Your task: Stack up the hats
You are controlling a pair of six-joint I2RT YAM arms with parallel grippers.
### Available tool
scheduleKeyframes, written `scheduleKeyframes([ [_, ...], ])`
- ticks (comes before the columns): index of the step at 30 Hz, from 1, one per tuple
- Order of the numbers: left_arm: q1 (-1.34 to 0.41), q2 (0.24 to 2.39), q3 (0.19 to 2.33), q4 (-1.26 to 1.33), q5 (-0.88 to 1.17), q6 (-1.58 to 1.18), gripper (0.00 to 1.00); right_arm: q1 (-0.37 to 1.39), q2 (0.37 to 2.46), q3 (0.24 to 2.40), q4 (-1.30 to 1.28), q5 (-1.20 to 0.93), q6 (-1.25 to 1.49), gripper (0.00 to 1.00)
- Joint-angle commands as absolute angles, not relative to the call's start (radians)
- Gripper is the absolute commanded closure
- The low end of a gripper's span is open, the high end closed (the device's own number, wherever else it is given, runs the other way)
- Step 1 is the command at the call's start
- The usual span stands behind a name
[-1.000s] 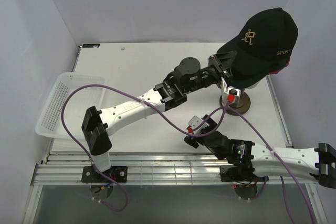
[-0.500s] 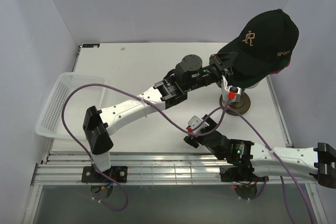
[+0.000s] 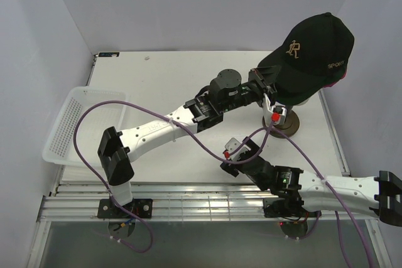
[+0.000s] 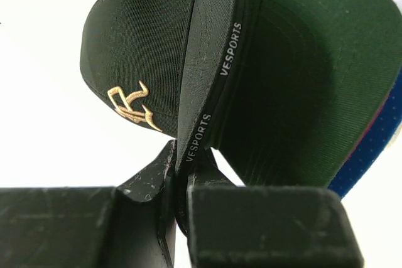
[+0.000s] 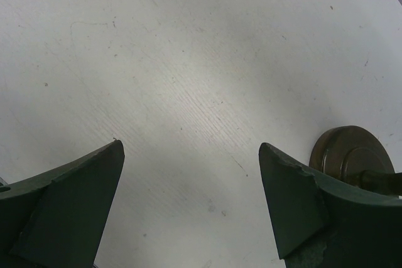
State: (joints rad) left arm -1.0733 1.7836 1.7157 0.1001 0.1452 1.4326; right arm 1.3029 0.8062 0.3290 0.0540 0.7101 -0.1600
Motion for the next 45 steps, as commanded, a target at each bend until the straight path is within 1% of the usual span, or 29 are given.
scheduleKeyframes([
  [1,-1.068,1.77,1.658,-0.095,0.158,1.428,1.0,1.299,0.807,0.336,0.074,0.715,-0.14,0.07],
  [5,-1.068,1.775,1.644,-0.074,0.164,1.477,1.0,1.296,0.808,0.336,0.074,0.712,-0.141,0.07],
  [10,-1.068,1.787,1.663,-0.164,0.201,1.494,1.0,1.293,0.81,0.337,0.074,0.703,-0.138,0.07],
  [13,-1.066,1.786,1.648,-0.135,0.189,1.468,1.0,1.284,0.801,0.362,0.043,0.646,-0.126,0.07],
  [15,-1.06,1.786,1.661,-0.109,0.183,1.451,1.0,1.284,0.804,0.423,0.002,0.611,-0.123,0.06],
  [16,-1.057,1.79,1.678,-0.11,0.181,1.436,1.0,1.284,0.808,0.454,-0.087,0.603,-0.121,0.05],
  [18,-1.052,1.808,1.728,-0.121,0.173,1.425,1.0,1.284,0.831,0.555,-0.173,0.569,-0.117,0.05],
  [19,-1.052,1.81,1.735,-0.155,0.179,1.437,1.0,1.284,0.839,0.589,-0.266,0.552,-0.103,0.04],
  [21,-1.051,1.793,1.715,-0.173,0.208,1.465,1.0,1.284,0.841,0.659,-0.33,0.497,-0.088,0.04],
  [24,-1.052,1.773,1.638,-0.184,0.232,1.505,1.0,1.284,0.824,0.686,-0.406,0.472,-0.055,0.04],
  [29,-1.052,1.786,1.641,-0.216,0.229,1.48,1.0,1.284,0.792,0.657,-0.414,0.483,-0.038,0.04],
  [32,-1.052,1.784,1.652,-0.181,0.216,1.477,0.78,1.284,0.804,0.66,-0.416,0.483,-0.044,0.04],
  [33,-1.052,1.784,1.66,-0.155,0.213,1.47,0.66,1.284,0.807,0.661,-0.416,0.482,-0.046,0.04],
  [37,-1.052,1.792,1.719,-0.15,0.209,1.476,0.43,1.282,0.827,0.661,-0.417,0.482,-0.049,0.04],
  [40,-1.052,1.778,1.735,-0.173,0.213,1.483,0.38,1.282,0.836,0.663,-0.416,0.479,-0.051,0.04],
  [45,-1.052,1.74,1.704,-0.173,0.216,1.49,0.36,1.282,0.833,0.664,-0.416,0.477,-0.051,0.04],
])
